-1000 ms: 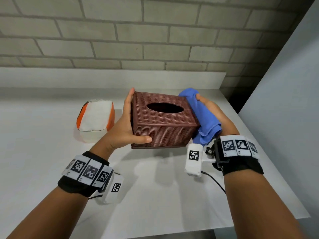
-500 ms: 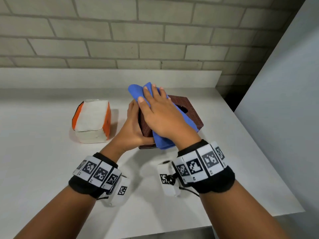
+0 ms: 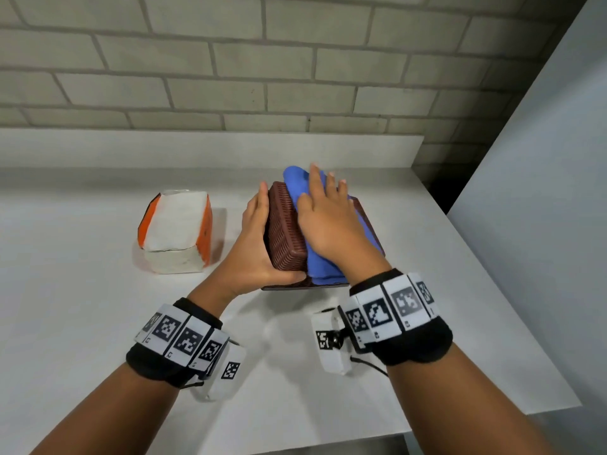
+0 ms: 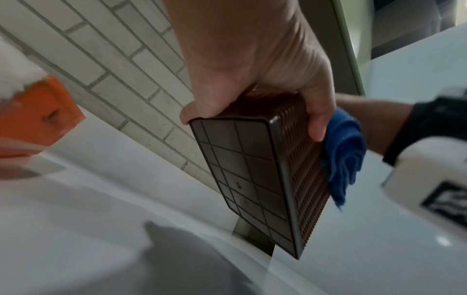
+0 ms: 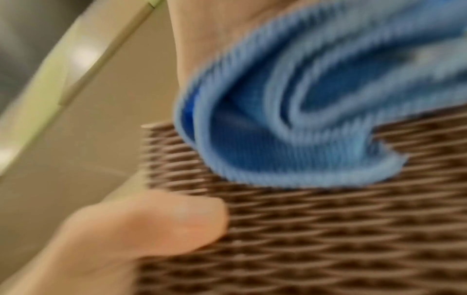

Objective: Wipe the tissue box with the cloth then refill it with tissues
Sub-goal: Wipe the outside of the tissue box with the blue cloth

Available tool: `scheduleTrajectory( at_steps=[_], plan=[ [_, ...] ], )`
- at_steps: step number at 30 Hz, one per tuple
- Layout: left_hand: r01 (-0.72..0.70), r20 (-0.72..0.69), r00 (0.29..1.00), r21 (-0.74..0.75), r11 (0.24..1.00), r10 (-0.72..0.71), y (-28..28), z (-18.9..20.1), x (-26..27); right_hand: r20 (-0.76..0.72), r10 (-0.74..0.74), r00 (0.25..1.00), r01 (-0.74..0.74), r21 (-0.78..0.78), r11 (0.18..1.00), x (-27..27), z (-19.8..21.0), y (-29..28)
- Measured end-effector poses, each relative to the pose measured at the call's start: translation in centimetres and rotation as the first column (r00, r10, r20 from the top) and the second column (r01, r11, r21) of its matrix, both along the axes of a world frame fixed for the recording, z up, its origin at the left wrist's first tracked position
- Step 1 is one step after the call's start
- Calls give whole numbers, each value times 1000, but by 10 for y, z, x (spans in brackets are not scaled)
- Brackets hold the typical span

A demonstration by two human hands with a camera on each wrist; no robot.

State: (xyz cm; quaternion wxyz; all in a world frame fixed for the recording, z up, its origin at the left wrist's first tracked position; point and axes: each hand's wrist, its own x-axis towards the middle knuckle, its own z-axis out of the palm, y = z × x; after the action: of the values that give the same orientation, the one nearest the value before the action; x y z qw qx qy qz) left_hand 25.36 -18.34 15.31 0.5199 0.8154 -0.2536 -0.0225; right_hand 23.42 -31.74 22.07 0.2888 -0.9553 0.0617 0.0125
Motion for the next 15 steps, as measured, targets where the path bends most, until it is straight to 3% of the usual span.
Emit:
scheduleTrajectory(
  at_steps=[6,12,15],
  plan=[
    [-4,27,1000,-38,999,5,-2,0,2,54,183,982,-178,-90,980,8,8,-2],
    [-20,-32,999,-110,994,17,7,-2,3,-45,21,999,-25,-90,996,15,-1,-27],
    [-15,-34,999,-87,996,12,3,-3,5,-45,60,997,-65,-124,990,6,-1,-6]
  ],
)
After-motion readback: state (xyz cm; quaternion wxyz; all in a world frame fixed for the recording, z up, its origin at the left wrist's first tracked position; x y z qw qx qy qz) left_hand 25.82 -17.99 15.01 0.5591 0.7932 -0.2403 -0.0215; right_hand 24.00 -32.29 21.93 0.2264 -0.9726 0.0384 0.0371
